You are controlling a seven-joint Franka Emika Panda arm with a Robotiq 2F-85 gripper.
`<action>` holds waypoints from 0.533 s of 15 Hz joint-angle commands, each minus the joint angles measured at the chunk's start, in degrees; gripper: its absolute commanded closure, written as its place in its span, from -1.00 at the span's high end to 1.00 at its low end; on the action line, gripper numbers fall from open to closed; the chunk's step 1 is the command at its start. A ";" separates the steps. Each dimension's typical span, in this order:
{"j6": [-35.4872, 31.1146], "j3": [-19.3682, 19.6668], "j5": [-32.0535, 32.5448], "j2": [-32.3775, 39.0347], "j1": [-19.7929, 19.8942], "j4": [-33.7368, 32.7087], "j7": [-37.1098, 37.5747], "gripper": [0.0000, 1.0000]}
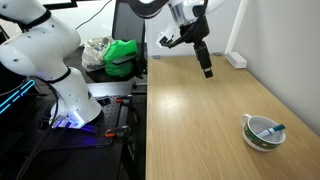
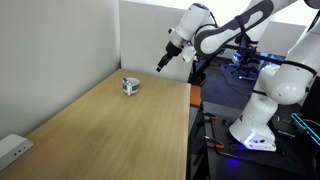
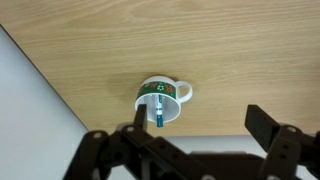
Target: Take the marker out of the mug and put it on the counter.
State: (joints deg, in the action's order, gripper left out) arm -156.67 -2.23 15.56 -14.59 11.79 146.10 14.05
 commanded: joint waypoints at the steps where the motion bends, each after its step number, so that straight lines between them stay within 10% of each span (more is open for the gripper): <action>1: -4.51 1.33 3.15 6.43 2.11 -4.33 1.07 1.00; 8: -8.28 3.58 5.50 15.34 3.27 -11.36 -1.45 1.00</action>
State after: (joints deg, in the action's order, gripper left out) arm -162.22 0.89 20.18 -3.49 14.60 138.22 13.83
